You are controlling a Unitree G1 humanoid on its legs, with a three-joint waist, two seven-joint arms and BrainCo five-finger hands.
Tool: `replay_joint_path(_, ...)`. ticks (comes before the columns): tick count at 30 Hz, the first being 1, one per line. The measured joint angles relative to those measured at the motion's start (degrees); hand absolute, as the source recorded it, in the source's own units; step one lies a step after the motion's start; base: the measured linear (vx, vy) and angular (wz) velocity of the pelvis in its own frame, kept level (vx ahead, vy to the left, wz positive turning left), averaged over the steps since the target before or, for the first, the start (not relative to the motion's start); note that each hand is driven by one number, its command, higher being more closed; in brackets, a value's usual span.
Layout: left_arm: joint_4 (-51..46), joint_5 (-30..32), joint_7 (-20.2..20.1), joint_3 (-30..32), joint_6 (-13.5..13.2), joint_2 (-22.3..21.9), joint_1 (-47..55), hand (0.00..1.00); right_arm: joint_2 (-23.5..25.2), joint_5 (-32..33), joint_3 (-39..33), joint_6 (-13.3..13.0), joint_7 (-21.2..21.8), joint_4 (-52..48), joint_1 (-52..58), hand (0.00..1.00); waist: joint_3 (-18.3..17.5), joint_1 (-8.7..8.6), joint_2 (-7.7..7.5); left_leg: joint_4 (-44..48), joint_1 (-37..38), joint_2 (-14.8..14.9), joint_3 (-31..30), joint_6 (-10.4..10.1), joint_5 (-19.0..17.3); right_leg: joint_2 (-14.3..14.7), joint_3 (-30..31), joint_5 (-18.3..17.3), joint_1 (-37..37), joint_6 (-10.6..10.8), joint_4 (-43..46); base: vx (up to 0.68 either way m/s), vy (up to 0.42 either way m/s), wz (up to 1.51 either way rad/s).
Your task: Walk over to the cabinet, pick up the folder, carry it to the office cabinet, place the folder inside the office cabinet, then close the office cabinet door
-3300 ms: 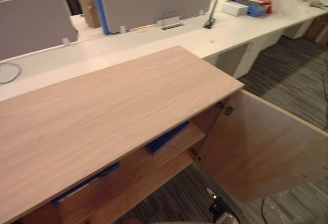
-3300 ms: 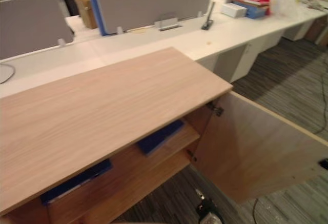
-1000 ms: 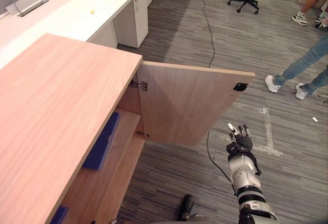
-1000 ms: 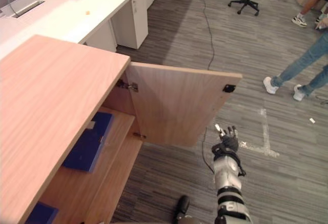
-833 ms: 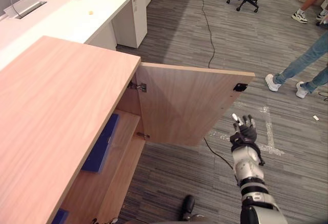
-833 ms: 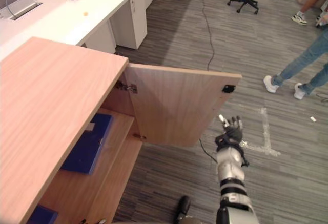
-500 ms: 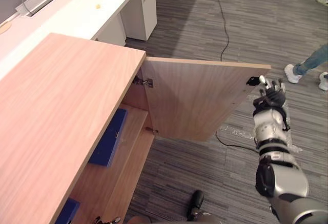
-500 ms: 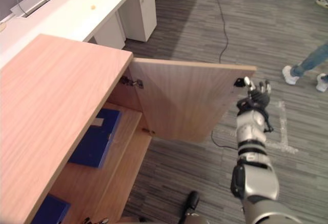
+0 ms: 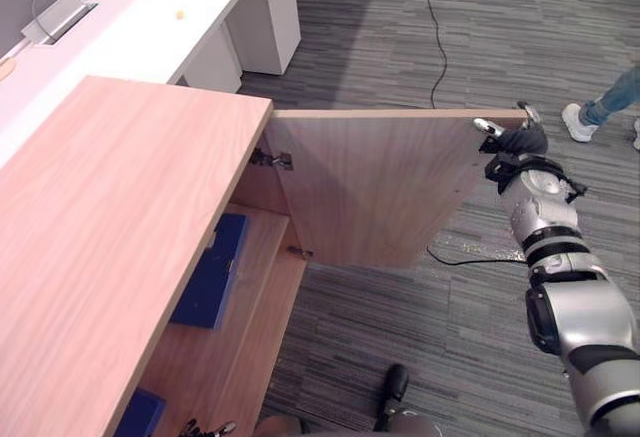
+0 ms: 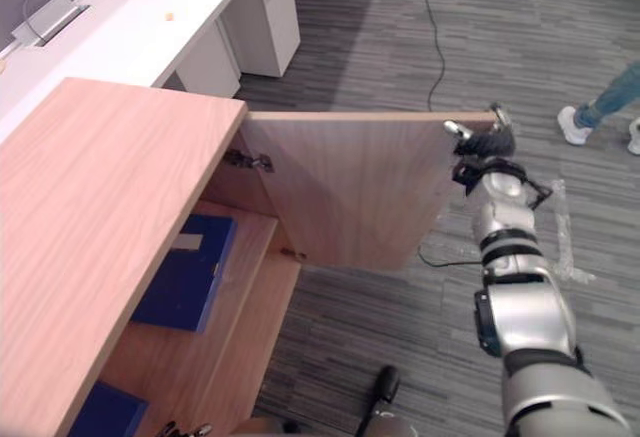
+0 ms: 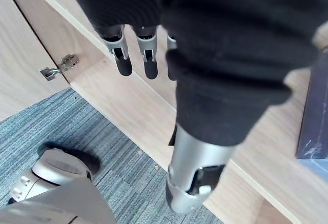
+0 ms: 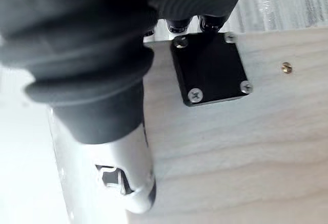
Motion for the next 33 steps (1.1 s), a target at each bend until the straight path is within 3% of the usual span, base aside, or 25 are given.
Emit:
replay_joint_path(2, -1.51, 0.0, -1.67, -1.05, -0.54, 1.48, 0.35, 0.0, -3.01, -0.91, 4.92, 0.09, 4.49, -0.14, -1.4, 0.0, 0.51, 0.72, 0.95, 0.39, 0.0, 0.85, -0.46, -0.01, 0.0, 0.91, 0.01, -0.37, 0.16, -0.54, 0.0, 0.03, 0.034, -0.05)
replay_joint_path(4, -3.05, 0.01, -2.67, -2.81, -0.73, 2.12, 0.78, 0.0, -4.41, -1.14, 7.94, 0.17, 6.18, -1.08, -1.48, 0.0, 0.73, 0.91, 1.36, 0.63, 0.06, 1.54, -0.8, -0.02, -0.01, 1.53, 0.0, -0.61, 0.34, -0.88, 0.0, 0.03, 0.019, -0.04)
replay_joint_path(9, -6.38, 0.0, -6.7, -8.05, -1.06, 1.97, 1.89, 0.0, -8.5, -8.52, 16.54, 0.83, 11.7, -5.21, -1.35, 0.0, 0.84, 0.85, 1.61, 0.82, 0.33, 3.64, -1.19, -0.07, -0.01, 3.54, 0.02, -1.31, 0.5, -2.23, -0.02, 0.05, -0.007, -0.06)
replay_joint_path(13, -6.28, 0.92, -8.16, -9.61, -0.93, 1.9, 2.57, 0.0, -12.33, -10.12, 20.39, 1.16, 14.57, -13.89, 2.73, 0.0, 0.81, 0.64, 1.6, 0.76, 1.31, 4.99, -1.21, -0.26, 0.08, 5.05, 0.52, -1.91, 1.11, -3.14, -0.05, 0.07, -0.014, -0.1)
replay_joint_path(18, -6.26, 3.5, -9.64, -11.3, -0.4, 2.13, 3.52, 0.0, -17.04, -10.15, 25.25, 0.82, 21.34, -26.24, 8.13, 0.0, -0.37, -0.74, 1.25, 1.16, 2.22, 6.04, -1.19, -0.39, 0.13, 6.69, 2.22, -2.59, 1.11, -3.96, -0.35, 0.07, 0.001, -0.21)
replay_joint_path(25, -6.3, 6.3, -11.74, -11.41, -0.01, 2.94, 4.08, 0.0, -20.09, -12.32, 32.3, 1.29, 32.26, -39.89, 14.7, 0.0, -4.3, -1.24, -1.19, 3.01, 2.22, 7.02, -1.67, -1.81, 1.0, 8.08, 3.53, -3.54, 1.37, -4.9, -0.4, 0.05, -0.01, -0.12)
replay_joint_path(26, -6.24, 6.97, -12.09, -11.3, 0.11, 3.03, 4.15, 0.0, -20.13, -12.45, 34.26, 1.64, 35.35, -42.97, 16.32, 0.0, -4.69, -1.12, -1.78, 2.56, 2.42, 7.06, -1.82, -1.86, 1.04, 8.37, 3.47, -3.57, 1.23, -4.94, -0.41, 0.02, -0.016, 0.04)
replay_joint_path(29, -6.23, 7.28, -12.2, -10.63, 0.42, 3.17, 4.25, 0.0, -19.92, -12.4, 34.77, 2.45, 37.99, -48.51, 20.62, 0.0, -5.14, -0.81, -3.07, 1.3, 3.07, 7.1, -2.13, -2.51, 1.45, 8.47, 3.35, -3.73, 1.04, -5.15, -0.42, 0.0, -0.002, 0.01)
replay_joint_path(31, -6.34, 7.44, -12.61, -9.89, 0.48, 3.84, 4.13, 0.0, -19.8, -13.36, 40.34, 4.68, 41.25, -51.62, 23.86, 0.0, -5.46, -0.4, -4.61, 0.93, 3.05, 6.95, -1.97, -2.72, 1.95, 8.36, 3.31, -3.85, 0.76, -5.1, -0.43, -0.01, -0.001, 0.02)
replay_joint_path(32, -6.32, 7.47, -12.77, -8.98, 0.49, 4.12, 4.1, 0.0, -18.4, -13.74, 42.63, 6.24, 42.3, -51.84, 27.7, 0.0, -5.54, 0.01, -5.73, 0.21, 2.93, 6.85, -1.64, -2.68, 2.84, 8.14, 2.85, -5.37, 0.22, -3.58, -0.47, 0.02, -0.03, 0.05)
replay_joint_path(33, -6.21, 7.55, -12.9, -8.04, 0.66, 3.36, 4.27, 0.0, -17.91, -14.78, 45.49, 7.52, 44.43, -52.77, 31.18, 0.0, -6.23, 1.15, -4.58, -2.19, 2.4, 9.12, -1.44, -2.36, 3.61, 8.58, 1.15, -7.67, -0.89, -5.16, 3.48, 0.05, -0.013, 0.13)
